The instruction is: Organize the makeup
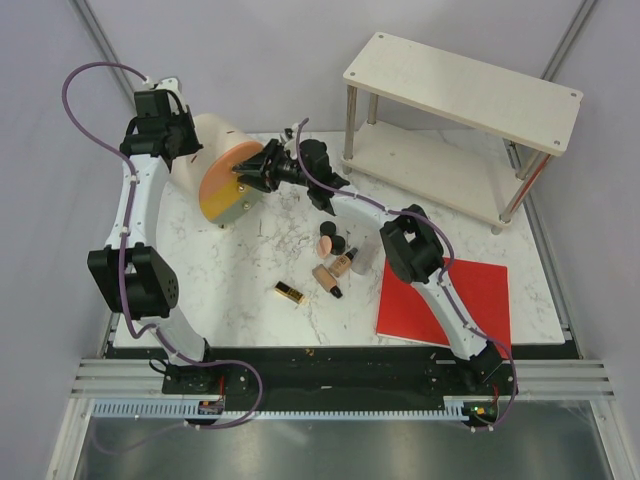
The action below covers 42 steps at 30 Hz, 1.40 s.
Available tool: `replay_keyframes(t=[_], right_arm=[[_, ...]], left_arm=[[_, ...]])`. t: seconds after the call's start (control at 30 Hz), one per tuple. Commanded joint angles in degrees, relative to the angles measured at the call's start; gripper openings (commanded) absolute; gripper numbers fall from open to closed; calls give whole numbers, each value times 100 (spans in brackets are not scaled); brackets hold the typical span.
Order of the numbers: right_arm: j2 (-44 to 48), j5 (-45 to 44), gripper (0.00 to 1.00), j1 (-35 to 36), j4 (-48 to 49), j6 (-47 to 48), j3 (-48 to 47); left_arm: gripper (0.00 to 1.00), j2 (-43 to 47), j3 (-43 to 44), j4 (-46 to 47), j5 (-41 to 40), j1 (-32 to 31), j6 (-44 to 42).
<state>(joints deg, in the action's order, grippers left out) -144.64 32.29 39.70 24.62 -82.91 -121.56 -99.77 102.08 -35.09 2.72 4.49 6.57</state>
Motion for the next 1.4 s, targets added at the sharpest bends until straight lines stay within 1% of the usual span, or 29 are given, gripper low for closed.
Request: replay_keyframes(t=[0.0, 0.13, 0.27, 0.57, 0.67, 0.7, 0.8, 0.87, 1.03, 1.23, 1.37], right_arm=[[-108, -74, 55, 11, 148, -164, -438], [-257, -144, 54, 2, 43, -164, -632], [-486, -153, 52, 2, -80, -234, -1053], [-504, -153, 40, 11, -19, -322, -931], [-504, -162, 24, 11, -63, -322, -931], [-504, -162, 17, 2, -98, -296, -931], [-487, -144, 4, 2, -159, -269, -922], [-460, -118, 0, -6, -177, -260, -887], [-154, -65, 0, -33, -133, -146, -510], [312, 58, 0, -77, 95, -111, 385], [542, 128, 0, -94, 254, -120, 668]], left_arm=[[2, -104, 49, -103, 211, -1, 117], [2, -78, -4, -112, 246, -1, 73], [2, -61, -101, -103, 282, -1, 46], [2, -87, -136, -112, 317, -1, 20], [2, -96, -119, -103, 334, -1, 20], [2, -104, -127, -112, 317, -1, 20], [2, -113, -136, -112, 334, -1, 20], [2, -131, -136, -121, 334, -1, 20], [2, -192, -110, -208, 247, -1, 55], [2, -411, 57, -419, 229, 8, 152], [2, -553, 189, -568, 343, 25, 231]])
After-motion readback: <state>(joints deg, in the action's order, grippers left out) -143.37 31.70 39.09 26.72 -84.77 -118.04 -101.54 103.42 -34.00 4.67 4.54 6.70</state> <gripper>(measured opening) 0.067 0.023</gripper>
